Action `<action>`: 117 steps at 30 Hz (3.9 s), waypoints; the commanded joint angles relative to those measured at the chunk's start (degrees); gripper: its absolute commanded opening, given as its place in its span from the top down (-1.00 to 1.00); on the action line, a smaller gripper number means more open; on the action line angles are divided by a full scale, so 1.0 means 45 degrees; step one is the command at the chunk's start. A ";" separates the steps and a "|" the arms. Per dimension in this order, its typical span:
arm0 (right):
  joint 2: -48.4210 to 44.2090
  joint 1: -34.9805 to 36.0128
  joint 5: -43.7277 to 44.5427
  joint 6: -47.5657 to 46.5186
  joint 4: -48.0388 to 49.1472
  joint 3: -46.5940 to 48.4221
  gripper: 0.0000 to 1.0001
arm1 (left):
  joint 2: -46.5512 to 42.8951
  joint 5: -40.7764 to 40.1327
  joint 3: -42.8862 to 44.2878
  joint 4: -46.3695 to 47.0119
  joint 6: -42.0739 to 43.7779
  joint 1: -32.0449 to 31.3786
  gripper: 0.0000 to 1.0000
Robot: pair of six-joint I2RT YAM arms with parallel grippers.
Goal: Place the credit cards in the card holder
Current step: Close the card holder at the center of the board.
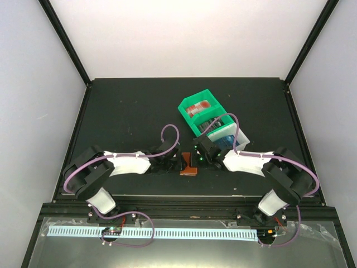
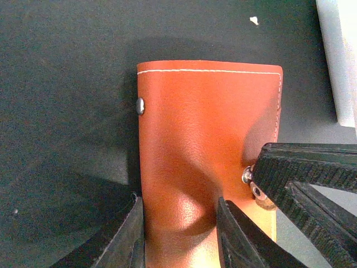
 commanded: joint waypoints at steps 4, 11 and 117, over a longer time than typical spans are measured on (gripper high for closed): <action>0.0143 0.0104 0.0180 0.0266 0.0914 -0.0286 0.98 | 0.1152 0.0610 -0.0780 -0.0666 -0.0183 -0.0109 0.27; -0.0069 0.0105 0.1347 0.0167 0.0451 -0.0261 0.98 | 0.1158 0.0617 -0.0801 -0.0646 -0.0174 -0.0110 0.30; 0.0444 -0.0361 0.3273 -0.0597 -0.0038 0.0566 0.98 | 0.1602 0.0823 -0.1193 -0.0308 -0.0009 0.0399 0.34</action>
